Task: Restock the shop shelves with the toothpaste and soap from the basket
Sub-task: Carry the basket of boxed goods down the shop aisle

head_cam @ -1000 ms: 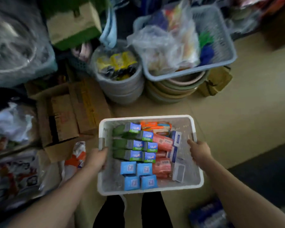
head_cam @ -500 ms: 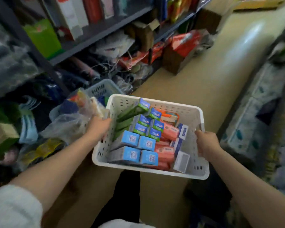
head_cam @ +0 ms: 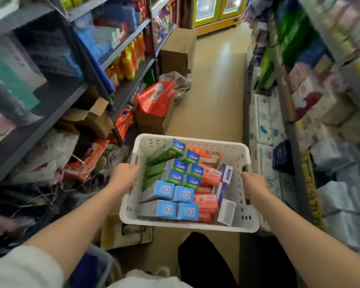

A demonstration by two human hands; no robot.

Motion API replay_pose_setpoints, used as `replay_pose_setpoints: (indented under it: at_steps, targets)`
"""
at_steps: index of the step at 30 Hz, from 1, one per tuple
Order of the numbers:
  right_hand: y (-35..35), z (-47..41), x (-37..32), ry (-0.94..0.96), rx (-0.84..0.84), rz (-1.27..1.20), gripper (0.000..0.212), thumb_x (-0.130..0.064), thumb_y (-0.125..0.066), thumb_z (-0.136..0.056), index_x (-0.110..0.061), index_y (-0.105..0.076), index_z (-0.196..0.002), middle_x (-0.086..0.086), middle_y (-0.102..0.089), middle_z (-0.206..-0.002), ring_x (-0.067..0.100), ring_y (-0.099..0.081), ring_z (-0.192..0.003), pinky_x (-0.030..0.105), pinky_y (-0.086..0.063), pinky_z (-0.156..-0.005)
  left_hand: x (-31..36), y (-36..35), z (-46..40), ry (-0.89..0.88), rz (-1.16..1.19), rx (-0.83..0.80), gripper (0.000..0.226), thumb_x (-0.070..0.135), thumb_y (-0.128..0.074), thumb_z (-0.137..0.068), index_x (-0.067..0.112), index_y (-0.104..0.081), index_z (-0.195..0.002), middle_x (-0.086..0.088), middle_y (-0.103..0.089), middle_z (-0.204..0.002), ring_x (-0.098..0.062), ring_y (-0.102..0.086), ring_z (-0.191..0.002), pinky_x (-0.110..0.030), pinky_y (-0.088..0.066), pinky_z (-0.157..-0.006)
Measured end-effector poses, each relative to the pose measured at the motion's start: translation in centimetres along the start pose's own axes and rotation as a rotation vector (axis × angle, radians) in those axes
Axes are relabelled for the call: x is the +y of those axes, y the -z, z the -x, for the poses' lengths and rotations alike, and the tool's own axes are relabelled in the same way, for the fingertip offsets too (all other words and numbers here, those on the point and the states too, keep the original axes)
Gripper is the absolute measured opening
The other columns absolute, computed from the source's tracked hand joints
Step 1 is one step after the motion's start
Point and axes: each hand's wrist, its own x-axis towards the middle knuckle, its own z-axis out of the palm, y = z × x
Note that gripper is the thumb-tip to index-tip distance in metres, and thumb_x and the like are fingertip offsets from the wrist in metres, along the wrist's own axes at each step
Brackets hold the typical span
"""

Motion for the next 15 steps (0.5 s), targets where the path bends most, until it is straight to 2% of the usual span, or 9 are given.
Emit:
replay_pose_setpoints:
  at_steps: [5, 11, 15]
  targets:
    - [-1.2, -10.8, -7.7, -0.001, 0.042, 0.004, 0.024, -0.022, -0.049, -0.091, -0.01, -0.054, -0.071, 0.007, -0.05, -0.061, 0.02, -0.046, -0.052, 0.026, -0.034, -0.047, 8.2, -4.9, -11.9, 0.034, 0.001, -0.022, 0.035, 0.026, -0.053, -0.088, 0.006, -0.048, -0.06, -0.007, -0.04, -0.045, -0.021, -0.036, -0.031, -0.024, -0.035, -0.043]
    - [-1.5, -25.4, -20.2, -0.015, 0.055, -0.005, 0.025, -0.022, -0.05, -0.091, -0.01, -0.053, -0.069, 0.008, -0.051, -0.062, 0.02, -0.048, -0.053, 0.027, -0.035, -0.048, 19.8, -10.7, -25.3, 0.088, -0.007, -0.029, 0.031, 0.03, -0.053, -0.088, 0.006, -0.056, -0.069, -0.005, -0.041, -0.045, -0.021, -0.038, -0.036, -0.026, -0.037, -0.042]
    - [-1.5, -33.9, -29.6, -0.007, 0.087, 0.026, 0.028, -0.024, -0.051, -0.09, -0.011, -0.051, -0.066, 0.006, -0.047, -0.059, 0.018, -0.044, -0.05, 0.027, -0.034, -0.047, 27.9, -13.2, -33.1, 0.072, 0.028, -0.017, 0.037, 0.03, -0.052, -0.089, 0.01, -0.05, -0.058, -0.003, -0.04, -0.045, -0.021, -0.038, -0.037, -0.026, -0.037, -0.044]
